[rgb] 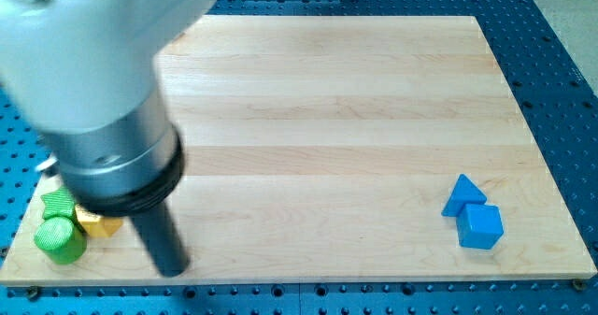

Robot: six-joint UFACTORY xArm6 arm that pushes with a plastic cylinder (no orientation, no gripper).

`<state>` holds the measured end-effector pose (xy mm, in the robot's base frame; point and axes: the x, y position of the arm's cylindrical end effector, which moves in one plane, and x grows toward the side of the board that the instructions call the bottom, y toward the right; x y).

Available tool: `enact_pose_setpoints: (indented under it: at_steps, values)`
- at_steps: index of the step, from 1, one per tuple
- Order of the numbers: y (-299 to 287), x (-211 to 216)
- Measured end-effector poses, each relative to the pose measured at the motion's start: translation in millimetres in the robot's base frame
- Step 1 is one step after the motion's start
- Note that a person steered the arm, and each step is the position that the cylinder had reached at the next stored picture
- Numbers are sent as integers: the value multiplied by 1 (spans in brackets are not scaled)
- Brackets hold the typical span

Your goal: Push the green blocks into the red blocks

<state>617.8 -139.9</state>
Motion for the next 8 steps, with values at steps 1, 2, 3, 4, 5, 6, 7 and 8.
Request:
enact_pose_setpoints:
  at_steps: [1,2,3,4,5,6,7,8]
  values:
    - [-22,1]
    - [-53,1]
    - [-148,0]
    - [-164,-6]
    - [-159,-47]
    - [-155,-92]
    - [-164,-84]
    - [-159,-47]
